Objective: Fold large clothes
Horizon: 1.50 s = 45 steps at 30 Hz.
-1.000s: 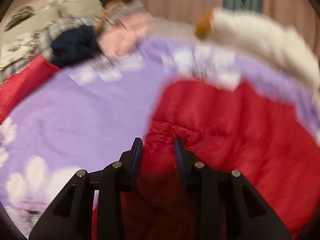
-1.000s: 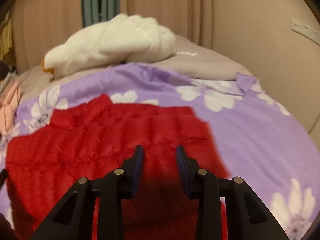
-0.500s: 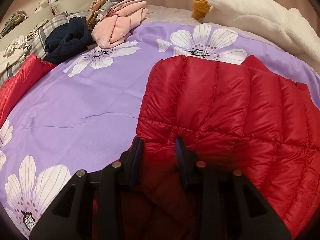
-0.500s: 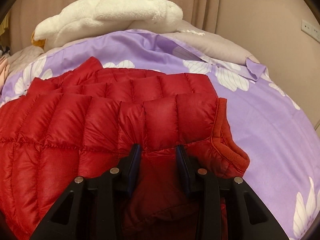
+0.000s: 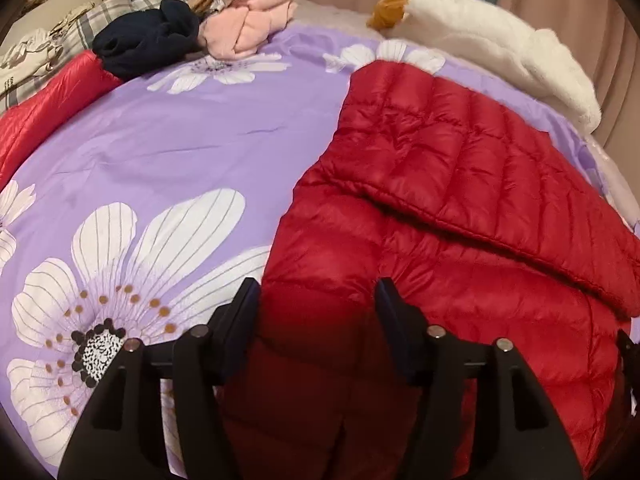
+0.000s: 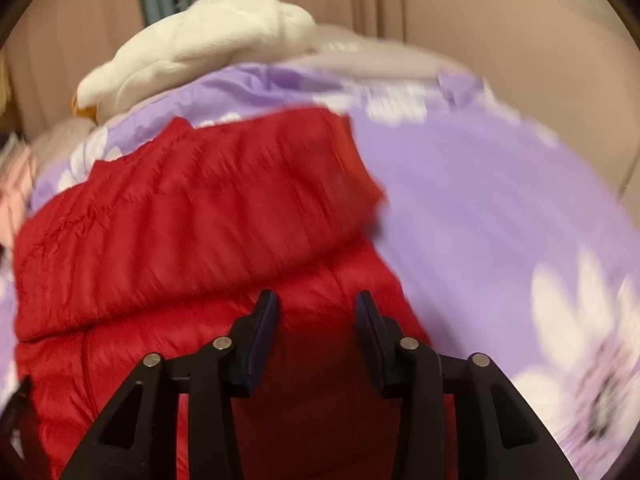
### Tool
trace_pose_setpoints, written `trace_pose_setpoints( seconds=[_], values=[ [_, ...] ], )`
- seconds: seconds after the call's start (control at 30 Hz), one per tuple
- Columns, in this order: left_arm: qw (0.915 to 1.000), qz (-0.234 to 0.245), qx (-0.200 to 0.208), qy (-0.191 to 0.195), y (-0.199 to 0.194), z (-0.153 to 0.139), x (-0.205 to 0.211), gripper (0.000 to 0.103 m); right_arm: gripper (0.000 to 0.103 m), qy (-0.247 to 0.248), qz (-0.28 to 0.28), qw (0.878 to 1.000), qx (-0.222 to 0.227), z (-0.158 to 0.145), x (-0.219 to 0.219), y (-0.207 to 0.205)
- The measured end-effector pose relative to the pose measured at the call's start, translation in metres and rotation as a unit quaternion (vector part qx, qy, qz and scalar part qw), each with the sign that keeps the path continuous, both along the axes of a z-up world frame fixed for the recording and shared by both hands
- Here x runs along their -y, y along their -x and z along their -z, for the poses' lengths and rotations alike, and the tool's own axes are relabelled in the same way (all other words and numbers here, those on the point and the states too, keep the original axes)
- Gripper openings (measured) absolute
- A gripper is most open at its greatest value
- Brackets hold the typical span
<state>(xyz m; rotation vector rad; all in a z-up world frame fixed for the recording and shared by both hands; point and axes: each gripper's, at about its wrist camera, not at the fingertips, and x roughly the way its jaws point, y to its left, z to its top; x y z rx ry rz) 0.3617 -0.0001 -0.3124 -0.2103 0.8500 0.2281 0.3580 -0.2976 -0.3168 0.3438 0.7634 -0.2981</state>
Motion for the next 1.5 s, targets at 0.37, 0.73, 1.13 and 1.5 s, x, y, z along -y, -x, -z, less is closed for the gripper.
trace_pose_setpoints(
  seconds=[0.37,0.73,1.13,1.5],
  values=[
    [0.9946,0.025,-0.038,0.094,0.042,-0.025,-0.036,0.064,0.043,0.043,-0.052,0.997,-0.031,-0.035,-0.005,0.041],
    [0.9831,0.039,-0.056,0.17,0.148,-0.011,-0.069,0.068,0.068,-0.03,0.008,0.999,-0.039,-0.025,0.058,0.153],
    [0.9511,0.083,-0.034,0.295,0.215,-0.004,-0.022,0.078,0.076,-0.102,-0.017,0.995,-0.014,-0.003,0.007,0.185],
    [0.9545,0.07,-0.014,0.289,0.186,0.0,0.004,0.045,0.068,-0.082,-0.016,0.996,-0.008,0.004,-0.007,0.173]
  ],
)
